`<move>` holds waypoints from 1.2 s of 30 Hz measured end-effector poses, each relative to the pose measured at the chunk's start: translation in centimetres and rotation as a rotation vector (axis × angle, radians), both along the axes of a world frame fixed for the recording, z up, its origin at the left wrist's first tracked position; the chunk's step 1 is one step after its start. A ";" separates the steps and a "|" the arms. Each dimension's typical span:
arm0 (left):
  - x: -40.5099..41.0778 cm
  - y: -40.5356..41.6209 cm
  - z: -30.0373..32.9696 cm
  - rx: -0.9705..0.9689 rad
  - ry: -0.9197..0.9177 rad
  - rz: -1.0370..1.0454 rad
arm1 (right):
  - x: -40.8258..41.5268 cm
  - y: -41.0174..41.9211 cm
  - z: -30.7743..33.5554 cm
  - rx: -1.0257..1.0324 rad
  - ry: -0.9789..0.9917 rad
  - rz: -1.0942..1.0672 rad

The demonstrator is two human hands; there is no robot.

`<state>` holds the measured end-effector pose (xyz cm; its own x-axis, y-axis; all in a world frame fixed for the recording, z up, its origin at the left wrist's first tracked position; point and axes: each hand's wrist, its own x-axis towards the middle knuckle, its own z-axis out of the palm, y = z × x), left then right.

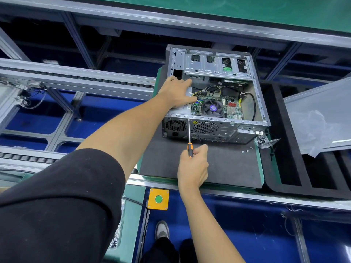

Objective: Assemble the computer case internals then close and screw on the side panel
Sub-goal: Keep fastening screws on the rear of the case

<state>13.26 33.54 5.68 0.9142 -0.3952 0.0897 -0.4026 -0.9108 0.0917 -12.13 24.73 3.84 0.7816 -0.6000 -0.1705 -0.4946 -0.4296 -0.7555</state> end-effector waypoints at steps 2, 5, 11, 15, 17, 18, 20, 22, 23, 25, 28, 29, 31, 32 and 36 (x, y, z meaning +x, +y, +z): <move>0.1 0.0 0.1 0.009 -0.004 -0.001 | 0.4 -0.4 -0.4 0.332 -0.037 -0.057; 0.1 0.0 0.0 0.021 -0.003 0.002 | 0.7 -1.2 0.1 1.347 0.014 -0.195; 0.0 0.0 -0.1 0.010 -0.015 0.000 | 0.5 -1.7 0.6 0.905 0.039 -0.211; -0.1 0.0 0.0 0.006 -0.017 0.000 | 0.4 -1.1 0.7 0.324 -0.006 -0.101; 0.0 0.0 -0.1 0.001 -0.014 0.002 | 0.4 -0.9 0.4 0.085 -0.012 -0.031; -0.1 0.0 -0.1 -0.002 -0.012 0.001 | 0.3 -0.9 0.3 -0.022 -0.022 0.013; -0.1 -0.1 -0.1 -0.006 -0.013 -0.002 | 0.3 -0.9 0.3 -0.002 -0.035 0.046; -0.1 -0.1 0.0 -0.001 -0.014 -0.002 | 0.9 -1.3 0.2 0.591 -0.038 -0.084; -0.1 0.0 0.1 0.002 -0.016 -0.001 | 1.1 -1.2 0.6 1.021 -0.003 -0.167; -0.1 0.0 0.1 0.008 -0.012 -0.001 | 1.1 -1.4 1.0 1.487 0.051 -0.269; -0.3 -0.1 0.2 0.007 -0.006 -0.002 | 0.9 -1.2 1.3 1.237 0.054 -0.269; -0.2 -0.1 0.2 0.009 -0.006 0.001 | 0.8 -1.1 1.3 1.035 0.022 -0.253; -0.3 -0.1 0.3 0.011 -0.001 0.003 | 0.4 -1.0 0.8 0.622 -0.051 -0.202; -0.3 -0.1 0.3 0.011 0.000 0.001 | 0.2 -1.0 0.7 0.434 -0.070 -0.168; -0.3 -0.1 0.3 0.008 -0.001 -0.001 | 0.3 -1.3 0.1 -0.165 -0.023 0.048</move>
<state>12.93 33.48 5.99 0.9136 -0.3971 0.0875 -0.4040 -0.9109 0.0838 -11.84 23.48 3.99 0.8124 -0.5806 -0.0540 -0.4539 -0.5716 -0.6836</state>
